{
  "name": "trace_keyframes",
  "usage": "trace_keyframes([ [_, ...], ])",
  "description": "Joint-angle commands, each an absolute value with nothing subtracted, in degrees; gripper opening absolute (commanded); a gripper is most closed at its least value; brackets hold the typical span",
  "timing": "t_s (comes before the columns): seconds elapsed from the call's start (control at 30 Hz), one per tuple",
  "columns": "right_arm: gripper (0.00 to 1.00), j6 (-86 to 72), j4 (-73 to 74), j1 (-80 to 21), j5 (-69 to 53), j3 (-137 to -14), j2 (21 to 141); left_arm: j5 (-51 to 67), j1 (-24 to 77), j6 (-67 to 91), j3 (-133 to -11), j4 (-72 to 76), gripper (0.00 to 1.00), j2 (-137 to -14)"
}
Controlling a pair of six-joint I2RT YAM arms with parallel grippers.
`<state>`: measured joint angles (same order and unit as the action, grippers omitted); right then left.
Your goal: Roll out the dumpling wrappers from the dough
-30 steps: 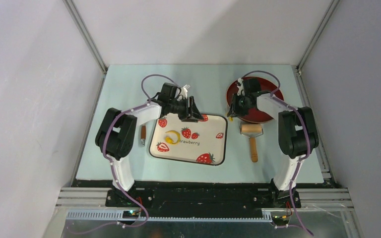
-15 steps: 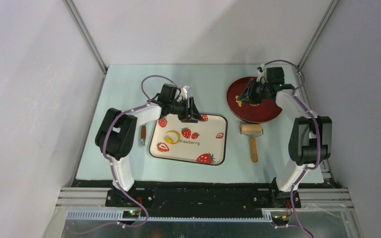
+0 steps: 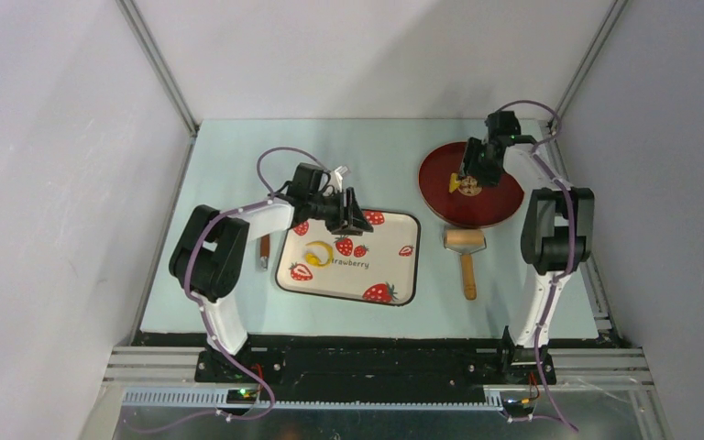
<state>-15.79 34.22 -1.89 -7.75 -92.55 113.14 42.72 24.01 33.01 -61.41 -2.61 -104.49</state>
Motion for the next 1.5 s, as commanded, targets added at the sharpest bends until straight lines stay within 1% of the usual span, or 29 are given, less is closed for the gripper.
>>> trace_keyframes([
  [0.0,0.63,-13.4,37.6,-2.8,2.6,-96.6,117.2,44.4,23.9,33.4,-60.6,-0.3,0.53,-101.7],
  [0.17,0.64,-14.0,38.2,-2.9,2.1,-97.0,119.3,44.6,23.9,33.5,-60.0,1.5,0.54,-101.7],
  [0.4,0.66,-15.5,36.0,-1.2,-2.3,-93.4,116.5,44.5,23.9,34.0,-59.3,2.4,0.54,-101.4],
  [0.57,0.70,-15.9,35.3,-0.5,-4.1,-94.2,115.6,43.7,23.8,34.0,-59.1,2.6,0.55,-100.8],
  [0.77,0.71,-16.7,35.9,0.3,-6.4,-96.5,115.8,43.5,23.9,34.0,-58.6,2.8,0.56,-100.2],
  [0.9,0.75,-16.8,35.1,1.4,-7.5,-96.0,114.7,43.3,23.9,33.7,-57.9,2.9,0.57,-100.0],
  [0.97,0.80,-16.7,35.0,1.6,-7.7,-95.7,114.4,42.9,23.8,33.6,-57.7,3.1,0.59,-99.7],
  [1.03,0.84,-16.6,34.1,1.6,-7.9,-94.3,113.1,42.1,23.7,33.7,-57.3,3.6,0.61,-98.6],
  [1.1,0.89,-16.7,32.5,1.6,-8.4,-92.9,111.9,40.4,23.4,34.1,-56.8,4.5,0.67,-97.2],
  [1.13,0.91,-16.9,32.1,1.6,-9.0,-92.5,111.4,39.5,23.1,34.6,-56.5,5.4,0.72,-96.7],
  [1.3,0.94,-17.8,29.5,2.1,-11.8,-87.6,106.6,37.1,20.3,38.8,-52.6,12.1,0.87,-90.8],
  [1.4,0.96,-18.8,27.9,2.5,-13.4,-83.6,102.8,36.6,16.6,43.4,-48.8,19.0,0.92,-87.6],
  [1.43,0.97,-18.9,27.3,2.6,-13.8,-81.6,100.7,36.5,14.8,44.3,-47.9,20.2,0.96,-85.7],
  [1.47,0.98,-19.1,27.1,2.7,-13.9,-79.5,99.6,36.3,13.9,45.6,-46.1,22.6,0.98,-84.7],
])
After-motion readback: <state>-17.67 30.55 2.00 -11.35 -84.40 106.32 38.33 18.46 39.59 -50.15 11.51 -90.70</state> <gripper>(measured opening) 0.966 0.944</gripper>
